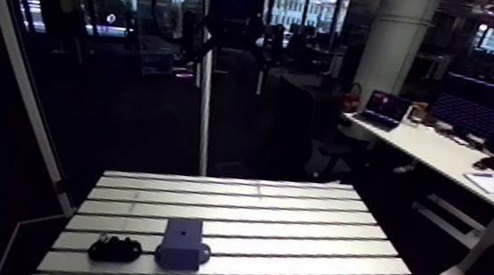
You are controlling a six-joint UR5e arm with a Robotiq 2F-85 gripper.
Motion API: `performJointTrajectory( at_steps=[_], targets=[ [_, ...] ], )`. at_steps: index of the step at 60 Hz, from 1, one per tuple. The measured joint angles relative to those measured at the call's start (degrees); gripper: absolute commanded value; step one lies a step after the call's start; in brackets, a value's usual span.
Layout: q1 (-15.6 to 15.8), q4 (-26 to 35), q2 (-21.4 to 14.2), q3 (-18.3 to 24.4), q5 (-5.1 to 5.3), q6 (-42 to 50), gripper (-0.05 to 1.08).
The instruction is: Pick up the M10 bolt and insert it into the hole until fully seated.
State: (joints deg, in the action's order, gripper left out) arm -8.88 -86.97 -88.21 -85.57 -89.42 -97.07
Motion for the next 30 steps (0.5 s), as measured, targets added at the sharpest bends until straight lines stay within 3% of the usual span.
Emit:
performJointTrajectory(
  at_steps=[18, 30],
  targets=[
    [4.5, -0.3, 2.2, 0.4, 1.34, 0.5, 0.01],
    [5.5, -0.3, 2.6, 0.4, 1.69, 0.7, 0.01]
  ],
)
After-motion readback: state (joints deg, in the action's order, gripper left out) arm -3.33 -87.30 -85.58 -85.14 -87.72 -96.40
